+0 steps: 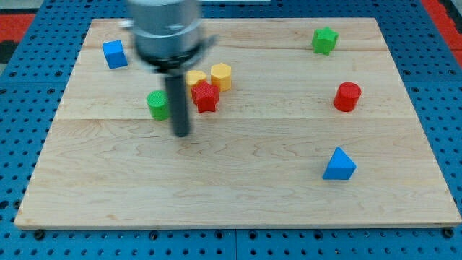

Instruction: Push the green circle to the left of the red star

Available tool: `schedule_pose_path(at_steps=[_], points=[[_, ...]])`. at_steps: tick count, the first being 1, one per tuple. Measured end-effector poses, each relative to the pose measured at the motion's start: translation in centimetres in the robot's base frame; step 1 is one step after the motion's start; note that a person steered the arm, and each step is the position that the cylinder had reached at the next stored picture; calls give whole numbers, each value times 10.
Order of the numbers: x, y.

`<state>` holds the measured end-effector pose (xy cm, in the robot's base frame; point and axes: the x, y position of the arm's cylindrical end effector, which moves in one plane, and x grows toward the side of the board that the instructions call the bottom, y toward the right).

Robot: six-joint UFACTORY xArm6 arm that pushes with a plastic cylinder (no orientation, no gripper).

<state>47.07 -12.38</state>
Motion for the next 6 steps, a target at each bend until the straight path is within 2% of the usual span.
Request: schedule_pose_path(at_steps=[1, 2, 3, 5, 6], points=[[-33, -17], [-34, 47], [-36, -3], [-137, -157], [-182, -130]])
